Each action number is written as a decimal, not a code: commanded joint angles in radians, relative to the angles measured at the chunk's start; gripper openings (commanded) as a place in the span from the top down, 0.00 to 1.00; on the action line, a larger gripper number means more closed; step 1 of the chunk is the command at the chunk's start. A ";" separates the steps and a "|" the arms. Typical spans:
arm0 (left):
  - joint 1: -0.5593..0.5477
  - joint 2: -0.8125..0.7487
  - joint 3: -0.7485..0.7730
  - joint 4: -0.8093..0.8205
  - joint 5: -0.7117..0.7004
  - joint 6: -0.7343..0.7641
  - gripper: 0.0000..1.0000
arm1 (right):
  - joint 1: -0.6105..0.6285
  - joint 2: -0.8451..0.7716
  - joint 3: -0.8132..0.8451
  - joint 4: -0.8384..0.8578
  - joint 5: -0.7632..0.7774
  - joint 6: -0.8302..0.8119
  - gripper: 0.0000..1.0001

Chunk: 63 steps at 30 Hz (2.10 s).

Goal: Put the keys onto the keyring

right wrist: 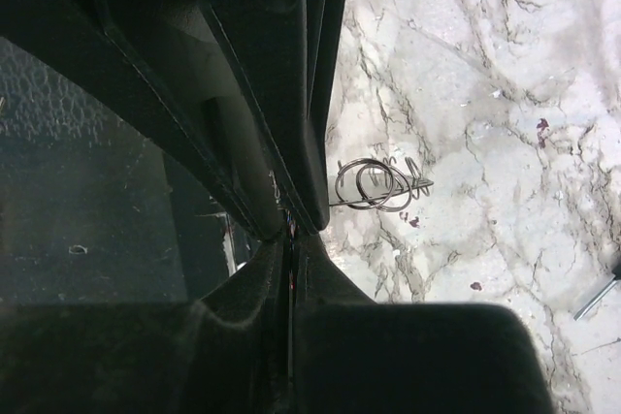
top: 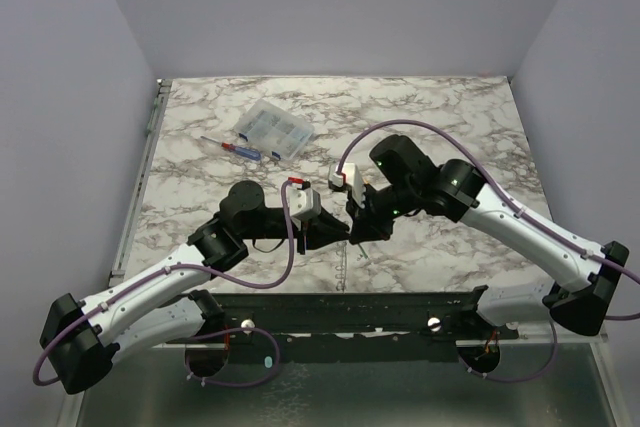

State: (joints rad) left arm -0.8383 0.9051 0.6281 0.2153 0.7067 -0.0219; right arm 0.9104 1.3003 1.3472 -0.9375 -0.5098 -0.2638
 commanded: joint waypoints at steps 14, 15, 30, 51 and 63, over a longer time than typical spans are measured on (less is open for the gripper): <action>-0.012 -0.003 0.010 0.018 0.007 -0.007 0.80 | 0.012 -0.082 -0.019 0.081 -0.049 -0.024 0.99; -0.013 -0.005 0.010 0.019 0.010 -0.007 0.82 | 0.012 -0.079 -0.019 0.082 -0.051 -0.025 0.99; -0.012 -0.118 -0.045 0.124 -0.056 -0.027 1.00 | 0.013 -0.139 -0.106 0.233 0.020 -0.012 0.60; 0.000 -0.181 -0.059 0.151 -0.074 -0.038 1.00 | 0.012 -0.414 -0.428 0.752 -0.083 0.018 0.58; 0.004 -0.192 -0.062 0.153 -0.077 -0.041 1.00 | 0.012 -0.378 -0.430 0.768 -0.115 0.010 0.90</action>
State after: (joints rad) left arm -0.8391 0.7322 0.5747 0.3202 0.6380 -0.0555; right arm 0.9173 0.9085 0.9203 -0.1871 -0.5884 -0.2516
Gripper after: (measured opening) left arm 0.017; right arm 0.133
